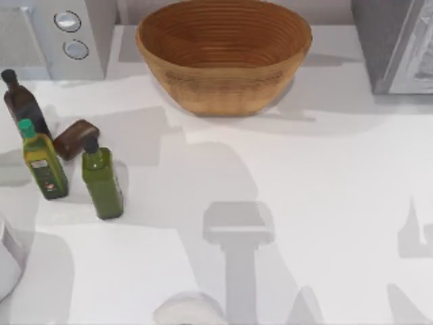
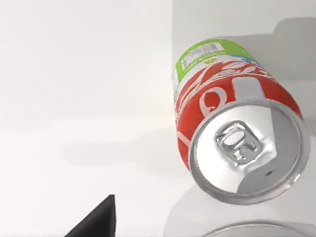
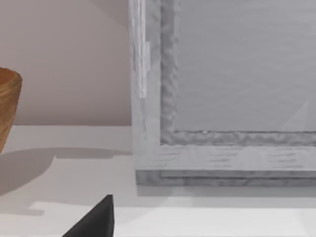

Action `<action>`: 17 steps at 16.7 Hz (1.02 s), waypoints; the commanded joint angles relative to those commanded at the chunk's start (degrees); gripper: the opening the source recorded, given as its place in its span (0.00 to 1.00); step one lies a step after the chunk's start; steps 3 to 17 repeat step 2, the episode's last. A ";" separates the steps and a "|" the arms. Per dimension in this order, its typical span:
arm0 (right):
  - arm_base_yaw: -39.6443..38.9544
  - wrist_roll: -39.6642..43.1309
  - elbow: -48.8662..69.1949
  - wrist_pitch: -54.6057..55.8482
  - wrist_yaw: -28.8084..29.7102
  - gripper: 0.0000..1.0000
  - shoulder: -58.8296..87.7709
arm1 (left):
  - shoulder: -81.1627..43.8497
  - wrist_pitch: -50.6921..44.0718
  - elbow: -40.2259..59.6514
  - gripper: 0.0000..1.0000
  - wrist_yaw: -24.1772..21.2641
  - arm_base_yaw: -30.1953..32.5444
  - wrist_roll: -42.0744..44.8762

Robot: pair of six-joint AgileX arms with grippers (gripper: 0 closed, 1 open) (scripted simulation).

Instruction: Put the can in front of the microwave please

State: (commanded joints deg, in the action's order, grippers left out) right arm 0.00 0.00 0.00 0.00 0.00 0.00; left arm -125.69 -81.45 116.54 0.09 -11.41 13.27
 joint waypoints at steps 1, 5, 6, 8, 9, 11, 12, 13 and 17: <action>0.00 0.00 0.00 0.00 0.00 1.00 0.00 | 0.05 -0.46 0.85 1.00 -0.22 0.03 -0.10; 0.00 0.00 0.00 0.00 0.00 1.00 0.00 | 0.08 -0.63 1.20 1.00 -0.33 0.04 -0.15; 0.00 0.00 0.00 0.00 0.00 1.00 0.00 | 0.08 -0.63 1.20 1.00 -0.33 0.04 -0.15; 0.00 0.00 0.00 0.00 0.00 1.00 0.00 | 0.08 -0.63 1.20 1.00 -0.33 0.04 -0.15; 0.00 0.00 0.00 0.00 0.00 1.00 0.00 | 0.08 -0.63 1.20 1.00 -0.33 0.04 -0.15; 0.00 0.00 0.00 0.00 0.00 1.00 0.00 | 0.08 -0.63 1.20 1.00 -0.33 0.04 -0.15; 0.00 0.00 0.00 0.00 0.00 1.00 0.00 | 0.08 -0.63 1.20 1.00 -0.33 0.04 -0.15; 0.00 0.00 0.00 0.00 0.00 1.00 0.00 | 0.08 -0.63 1.20 1.00 -0.33 0.04 -0.15; 0.00 0.00 0.00 0.00 0.00 1.00 0.00 | 0.08 -0.63 1.20 1.00 -0.33 0.04 -0.15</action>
